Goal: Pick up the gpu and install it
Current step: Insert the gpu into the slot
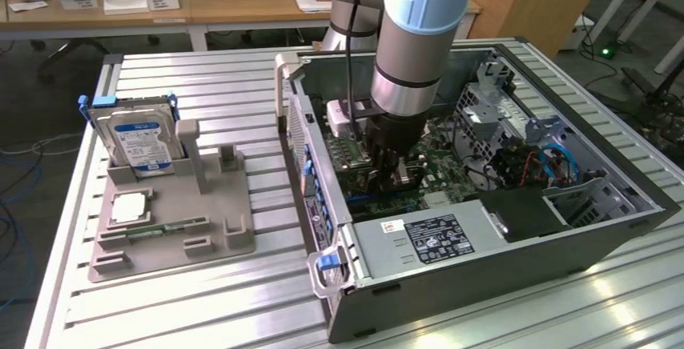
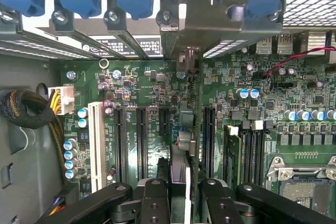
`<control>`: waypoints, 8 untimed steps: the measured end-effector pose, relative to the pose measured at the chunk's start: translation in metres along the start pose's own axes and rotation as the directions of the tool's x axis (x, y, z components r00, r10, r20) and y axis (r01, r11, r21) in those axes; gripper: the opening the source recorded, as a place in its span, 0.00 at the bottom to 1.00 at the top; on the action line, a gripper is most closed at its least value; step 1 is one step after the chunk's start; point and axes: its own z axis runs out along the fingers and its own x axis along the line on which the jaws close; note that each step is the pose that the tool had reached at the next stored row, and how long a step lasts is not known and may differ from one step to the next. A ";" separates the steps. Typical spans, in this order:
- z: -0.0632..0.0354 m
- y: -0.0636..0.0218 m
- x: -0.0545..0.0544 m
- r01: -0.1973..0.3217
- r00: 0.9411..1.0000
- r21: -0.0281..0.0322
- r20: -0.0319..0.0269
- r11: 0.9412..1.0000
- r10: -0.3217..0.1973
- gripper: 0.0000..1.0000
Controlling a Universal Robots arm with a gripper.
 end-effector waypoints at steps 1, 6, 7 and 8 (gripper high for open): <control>0.0000 0.0000 0.000 0.000 1.000 0.000 0.000 1.000 0.000 0.28; 0.0000 0.0003 0.000 0.000 1.000 0.003 0.000 1.000 0.000 0.28; -0.0001 0.0006 0.000 0.000 1.000 0.003 0.000 1.000 0.000 0.28; -0.0001 0.0009 0.000 0.000 1.000 0.004 0.000 1.000 0.000 0.28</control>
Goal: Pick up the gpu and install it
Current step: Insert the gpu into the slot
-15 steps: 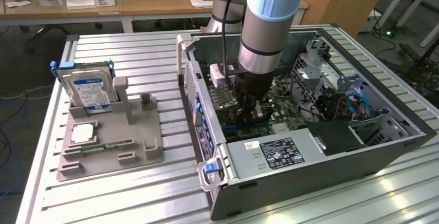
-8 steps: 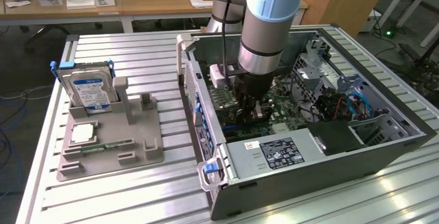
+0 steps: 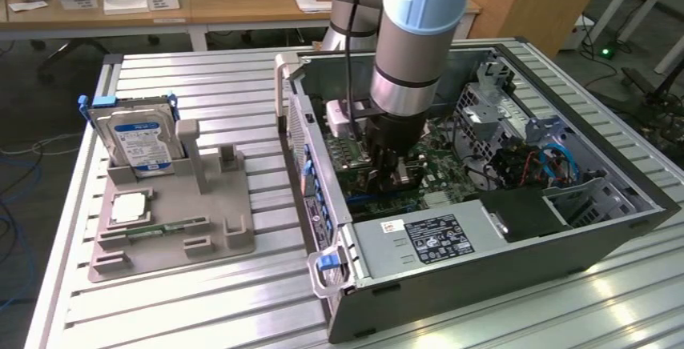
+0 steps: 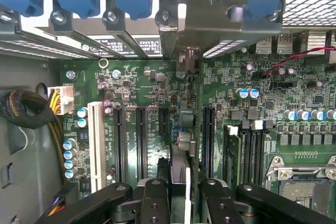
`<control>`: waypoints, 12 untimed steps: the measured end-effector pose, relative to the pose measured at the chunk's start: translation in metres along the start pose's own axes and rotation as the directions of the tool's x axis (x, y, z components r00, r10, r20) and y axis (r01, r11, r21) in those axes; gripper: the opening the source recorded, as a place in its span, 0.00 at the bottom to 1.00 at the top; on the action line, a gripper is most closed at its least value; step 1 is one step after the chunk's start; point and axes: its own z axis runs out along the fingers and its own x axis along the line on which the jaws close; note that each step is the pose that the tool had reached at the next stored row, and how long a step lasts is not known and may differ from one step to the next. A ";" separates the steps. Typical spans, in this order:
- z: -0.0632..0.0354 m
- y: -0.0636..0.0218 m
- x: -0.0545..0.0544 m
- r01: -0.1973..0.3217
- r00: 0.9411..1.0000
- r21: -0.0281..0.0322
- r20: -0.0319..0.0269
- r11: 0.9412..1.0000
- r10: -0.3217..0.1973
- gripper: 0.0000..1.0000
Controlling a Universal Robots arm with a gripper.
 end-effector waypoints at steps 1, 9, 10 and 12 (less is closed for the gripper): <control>0.0000 0.0003 0.000 0.000 1.000 0.001 0.000 1.000 0.000 0.28; -0.0001 0.0022 0.000 0.001 1.000 0.004 0.000 1.000 -0.001 0.28; -0.0001 0.0022 0.000 0.001 1.000 0.004 0.000 1.000 -0.001 0.28; -0.0001 0.0022 0.000 0.001 1.000 0.004 0.000 1.000 -0.001 0.28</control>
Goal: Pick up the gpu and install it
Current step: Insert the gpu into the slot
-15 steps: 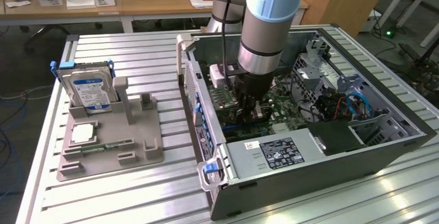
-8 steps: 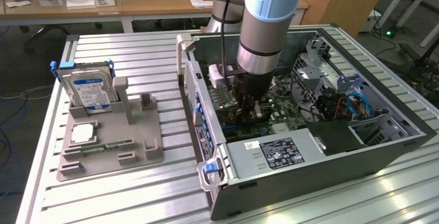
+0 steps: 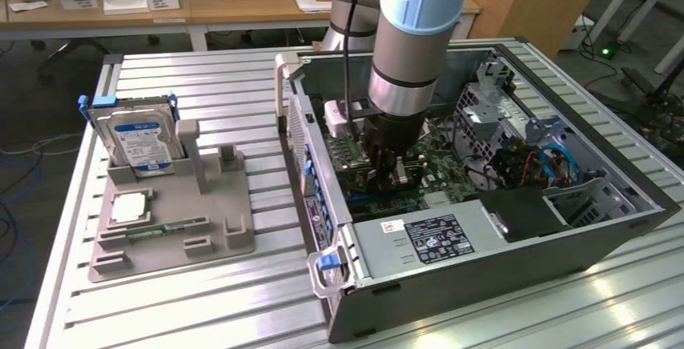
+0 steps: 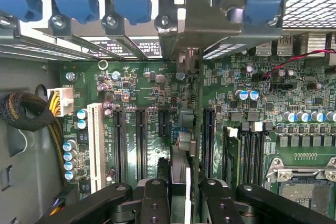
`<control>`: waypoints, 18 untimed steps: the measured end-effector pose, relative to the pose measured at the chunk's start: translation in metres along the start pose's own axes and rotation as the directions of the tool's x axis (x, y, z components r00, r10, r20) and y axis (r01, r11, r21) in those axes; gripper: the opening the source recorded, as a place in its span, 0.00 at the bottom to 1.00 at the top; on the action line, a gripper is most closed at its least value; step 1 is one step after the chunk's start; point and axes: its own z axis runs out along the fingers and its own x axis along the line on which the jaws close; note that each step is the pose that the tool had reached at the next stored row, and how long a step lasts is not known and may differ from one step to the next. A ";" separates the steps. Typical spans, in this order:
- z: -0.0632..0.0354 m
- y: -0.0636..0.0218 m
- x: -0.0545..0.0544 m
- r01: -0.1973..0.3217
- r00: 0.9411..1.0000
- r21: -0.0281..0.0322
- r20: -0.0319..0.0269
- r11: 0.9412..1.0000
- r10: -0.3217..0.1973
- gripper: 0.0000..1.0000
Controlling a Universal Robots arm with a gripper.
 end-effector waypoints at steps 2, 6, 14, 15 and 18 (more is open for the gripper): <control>0.0000 0.0000 0.000 0.000 1.000 0.000 0.000 1.000 0.000 0.28; -0.0007 0.0005 0.000 0.000 1.000 0.000 0.000 1.000 0.000 0.28; -0.0004 0.0008 -0.001 0.002 1.000 0.000 0.000 1.000 -0.002 0.28; -0.0002 0.0008 -0.002 0.004 1.000 0.000 0.000 1.000 -0.004 0.28; -0.0001 0.0007 -0.003 0.010 1.000 0.000 0.000 1.000 -0.010 0.28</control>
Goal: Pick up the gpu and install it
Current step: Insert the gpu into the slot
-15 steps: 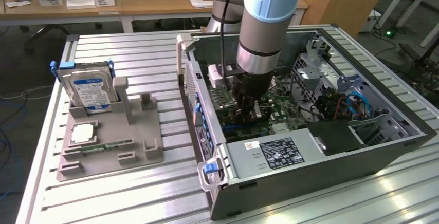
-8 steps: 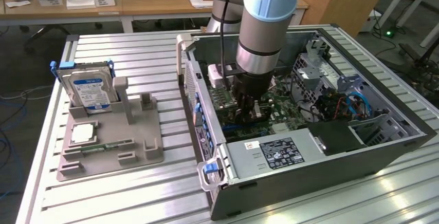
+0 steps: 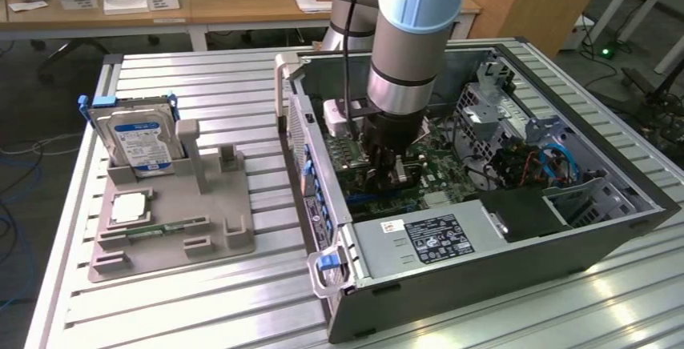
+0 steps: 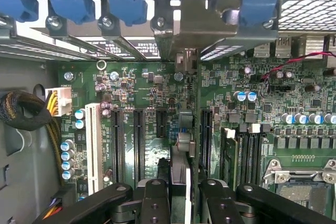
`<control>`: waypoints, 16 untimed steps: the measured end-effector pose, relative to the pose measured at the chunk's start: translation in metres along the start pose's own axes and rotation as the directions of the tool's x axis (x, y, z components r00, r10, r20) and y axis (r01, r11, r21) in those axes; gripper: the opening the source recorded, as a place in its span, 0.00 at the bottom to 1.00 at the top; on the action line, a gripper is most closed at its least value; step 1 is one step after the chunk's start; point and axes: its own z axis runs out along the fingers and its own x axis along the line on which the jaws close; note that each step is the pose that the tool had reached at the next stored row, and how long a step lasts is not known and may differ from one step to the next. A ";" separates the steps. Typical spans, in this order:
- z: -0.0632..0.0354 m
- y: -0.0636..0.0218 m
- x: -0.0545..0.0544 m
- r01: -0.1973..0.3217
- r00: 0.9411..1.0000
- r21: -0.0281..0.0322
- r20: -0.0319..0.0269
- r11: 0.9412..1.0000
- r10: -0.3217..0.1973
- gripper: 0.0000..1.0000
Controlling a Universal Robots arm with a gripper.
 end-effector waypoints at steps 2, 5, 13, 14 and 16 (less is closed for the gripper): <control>0.0000 0.0001 0.000 0.000 1.000 0.000 0.000 1.000 0.000 0.28; 0.0005 0.0000 0.000 0.000 1.000 0.000 0.000 1.000 0.000 0.28; 0.0029 0.0002 0.000 0.000 1.000 0.000 0.000 1.000 0.000 0.28; 0.0030 0.0002 0.000 0.000 1.000 0.000 0.000 1.000 0.000 0.28; 0.0030 0.0002 0.000 0.000 1.000 0.000 0.000 1.000 0.000 0.28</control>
